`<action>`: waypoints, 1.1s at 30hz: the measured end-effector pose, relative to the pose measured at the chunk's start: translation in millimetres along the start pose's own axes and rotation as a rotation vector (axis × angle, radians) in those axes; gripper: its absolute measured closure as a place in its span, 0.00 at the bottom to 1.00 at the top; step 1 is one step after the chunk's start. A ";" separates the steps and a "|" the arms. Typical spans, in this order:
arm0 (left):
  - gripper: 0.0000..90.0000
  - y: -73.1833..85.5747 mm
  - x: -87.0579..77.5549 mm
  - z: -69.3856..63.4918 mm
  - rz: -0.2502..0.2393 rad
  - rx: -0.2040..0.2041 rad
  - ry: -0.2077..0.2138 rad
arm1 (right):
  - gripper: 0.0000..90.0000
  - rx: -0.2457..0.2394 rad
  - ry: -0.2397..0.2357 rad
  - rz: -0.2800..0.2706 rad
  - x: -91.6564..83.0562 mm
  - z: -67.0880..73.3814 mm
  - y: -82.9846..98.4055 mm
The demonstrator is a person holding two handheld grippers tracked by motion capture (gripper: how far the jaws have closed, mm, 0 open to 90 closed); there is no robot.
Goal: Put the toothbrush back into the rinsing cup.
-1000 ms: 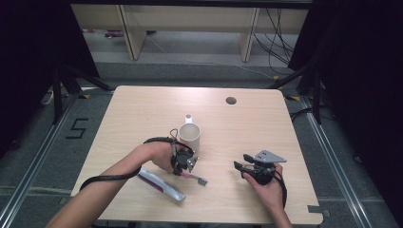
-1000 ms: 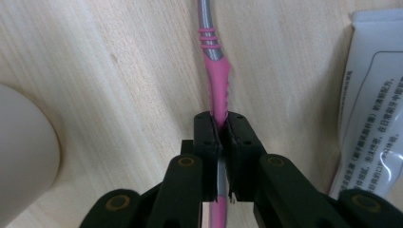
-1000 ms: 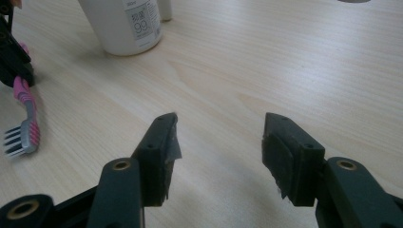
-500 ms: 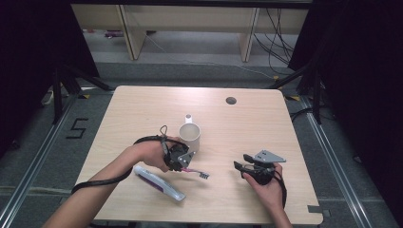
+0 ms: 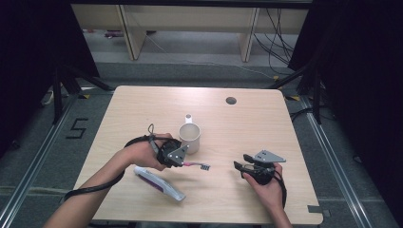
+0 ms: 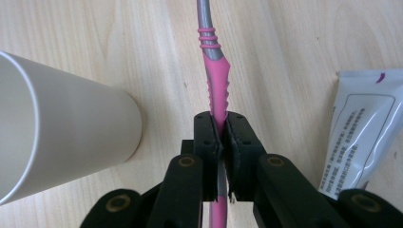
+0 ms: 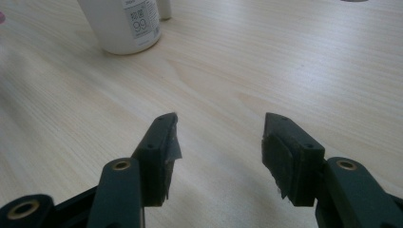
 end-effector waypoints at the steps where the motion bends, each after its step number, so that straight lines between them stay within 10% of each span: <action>1: 0.93 0.7 -1.1 -0.3 -0.003 -0.007 -0.008 | 0.52 -0.006 0.004 -0.005 0.0 -0.6 -0.4; 33: 0.93 18.8 -28.7 -3.3 -0.248 -0.229 -0.307 | 0.52 -0.016 0.010 -0.009 0.5 -0.9 -1.1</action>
Point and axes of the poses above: each handheld gripper's, and its own axes: x roughly forward along the jaws, y roughly out of its underside, z roughly to its left, the point moved 7 cm from there along x, roughly forward along the jaws, and after that the axes turned 15 degrees about x, right-handed, at the moved point
